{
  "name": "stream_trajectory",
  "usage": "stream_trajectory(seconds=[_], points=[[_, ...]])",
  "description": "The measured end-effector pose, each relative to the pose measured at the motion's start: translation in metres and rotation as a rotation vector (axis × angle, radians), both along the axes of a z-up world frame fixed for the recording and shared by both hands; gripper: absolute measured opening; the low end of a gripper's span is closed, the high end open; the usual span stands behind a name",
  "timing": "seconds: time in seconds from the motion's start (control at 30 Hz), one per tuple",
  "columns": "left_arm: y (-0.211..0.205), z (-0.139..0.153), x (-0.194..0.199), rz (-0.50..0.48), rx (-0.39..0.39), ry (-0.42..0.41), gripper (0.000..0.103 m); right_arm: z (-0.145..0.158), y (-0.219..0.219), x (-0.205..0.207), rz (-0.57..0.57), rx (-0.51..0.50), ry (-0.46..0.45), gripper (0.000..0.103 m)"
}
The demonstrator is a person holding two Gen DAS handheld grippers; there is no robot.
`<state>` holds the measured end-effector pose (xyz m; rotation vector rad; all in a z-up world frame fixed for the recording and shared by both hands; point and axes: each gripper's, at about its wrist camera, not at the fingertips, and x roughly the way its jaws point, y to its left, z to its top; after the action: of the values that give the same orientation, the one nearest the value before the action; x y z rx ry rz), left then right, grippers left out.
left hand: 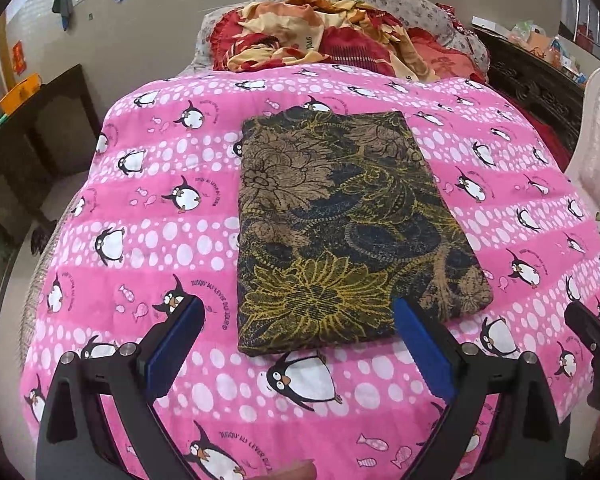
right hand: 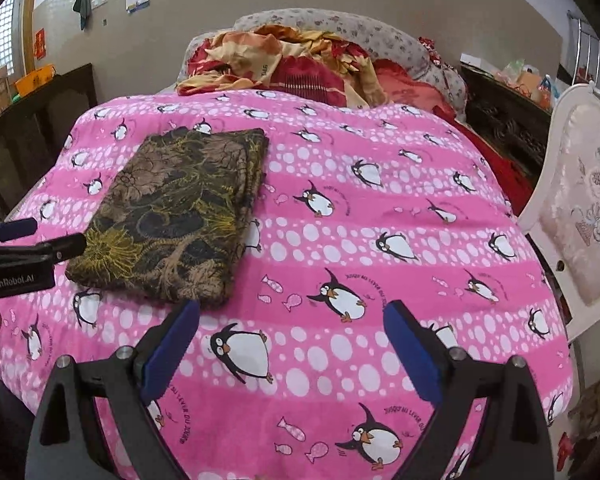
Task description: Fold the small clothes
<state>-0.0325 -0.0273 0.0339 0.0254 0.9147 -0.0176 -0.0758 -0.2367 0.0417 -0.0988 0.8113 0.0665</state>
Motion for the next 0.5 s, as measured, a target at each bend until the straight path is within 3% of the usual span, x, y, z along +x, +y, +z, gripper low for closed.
stream_trajectory(seconds=[0.5], points=[[0.001,0.013,-0.010,0.023,0.004,-0.020,0.080,0.013,0.005,-0.008,0.022,0.008,-0.050,0.096]])
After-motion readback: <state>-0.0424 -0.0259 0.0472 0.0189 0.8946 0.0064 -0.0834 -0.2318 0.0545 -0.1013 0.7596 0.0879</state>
